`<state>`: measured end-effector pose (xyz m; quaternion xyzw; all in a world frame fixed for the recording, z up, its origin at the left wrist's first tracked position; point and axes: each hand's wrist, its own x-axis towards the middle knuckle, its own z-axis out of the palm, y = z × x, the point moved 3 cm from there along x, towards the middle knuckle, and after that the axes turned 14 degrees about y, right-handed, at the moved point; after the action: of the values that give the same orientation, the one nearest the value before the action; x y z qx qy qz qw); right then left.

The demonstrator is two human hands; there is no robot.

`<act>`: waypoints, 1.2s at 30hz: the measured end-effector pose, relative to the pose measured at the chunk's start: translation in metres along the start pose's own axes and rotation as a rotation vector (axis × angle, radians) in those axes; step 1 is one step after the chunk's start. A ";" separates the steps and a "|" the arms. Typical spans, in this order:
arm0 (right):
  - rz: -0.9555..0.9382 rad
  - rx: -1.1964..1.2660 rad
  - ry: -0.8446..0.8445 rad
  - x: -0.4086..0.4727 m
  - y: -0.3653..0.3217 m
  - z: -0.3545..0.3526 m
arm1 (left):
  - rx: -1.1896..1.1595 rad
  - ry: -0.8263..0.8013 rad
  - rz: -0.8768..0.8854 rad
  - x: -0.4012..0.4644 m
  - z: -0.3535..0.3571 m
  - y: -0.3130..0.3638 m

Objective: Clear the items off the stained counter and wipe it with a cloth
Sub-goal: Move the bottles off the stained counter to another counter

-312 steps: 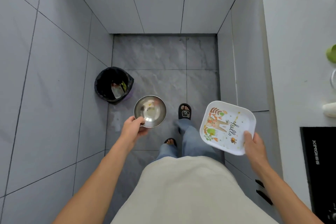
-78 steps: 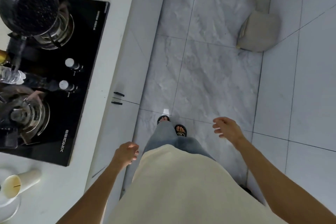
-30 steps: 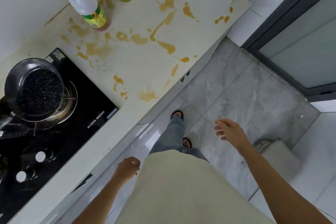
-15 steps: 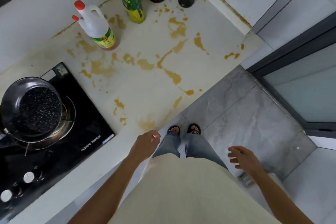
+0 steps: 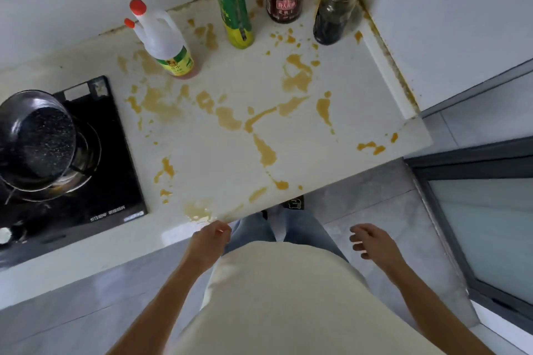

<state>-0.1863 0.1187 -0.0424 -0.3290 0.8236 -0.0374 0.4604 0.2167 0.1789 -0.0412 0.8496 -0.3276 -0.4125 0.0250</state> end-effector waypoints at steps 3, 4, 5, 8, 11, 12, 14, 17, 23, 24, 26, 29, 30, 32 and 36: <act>-0.138 -0.010 -0.048 0.013 -0.057 -0.006 | -0.093 0.056 -0.105 -0.011 0.006 -0.016; -0.187 -0.018 -0.062 0.015 -0.075 -0.006 | -0.127 0.074 -0.139 -0.013 0.006 -0.020; -0.234 -0.022 -0.080 0.016 -0.092 -0.005 | -0.155 0.092 -0.162 -0.015 0.005 -0.022; -0.374 -0.020 -0.118 0.022 -0.147 0.004 | -0.252 0.133 -0.184 -0.012 -0.002 -0.014; -0.491 0.011 -0.108 0.027 -0.208 0.018 | -0.355 0.203 -0.152 0.009 -0.022 0.009; -0.520 0.030 -0.106 0.029 -0.228 0.023 | -0.384 0.224 -0.134 0.018 -0.032 0.018; -0.589 0.060 -0.099 0.034 -0.270 0.037 | -0.446 0.258 -0.094 0.039 -0.055 0.041; -0.666 0.122 -0.074 0.045 -0.335 0.059 | -0.545 0.345 -0.033 0.078 -0.095 0.077; -0.788 0.250 0.007 0.075 -0.451 0.110 | -0.744 0.480 0.023 0.168 -0.166 0.137; -0.806 0.245 0.034 0.082 -0.467 0.117 | -0.765 0.491 0.028 0.182 -0.174 0.145; -0.826 0.212 0.090 0.096 -0.493 0.129 | -0.776 0.526 0.036 0.207 -0.186 0.159; -0.871 0.221 0.135 0.110 -0.514 0.142 | -0.765 0.594 0.066 0.233 -0.195 0.174; -0.894 0.242 0.132 0.112 -0.518 0.148 | -0.773 0.614 0.089 0.240 -0.196 0.176; -0.928 0.289 0.133 0.116 -0.522 0.157 | -0.802 0.636 0.135 0.251 -0.197 0.179; -0.922 0.357 0.165 0.125 -0.528 0.169 | -0.847 0.685 0.204 0.267 -0.193 0.180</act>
<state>0.1692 -0.3252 -0.0385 -0.5708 0.6069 -0.4032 0.3785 0.3780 -0.1606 -0.0405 0.8148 -0.1869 -0.2037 0.5096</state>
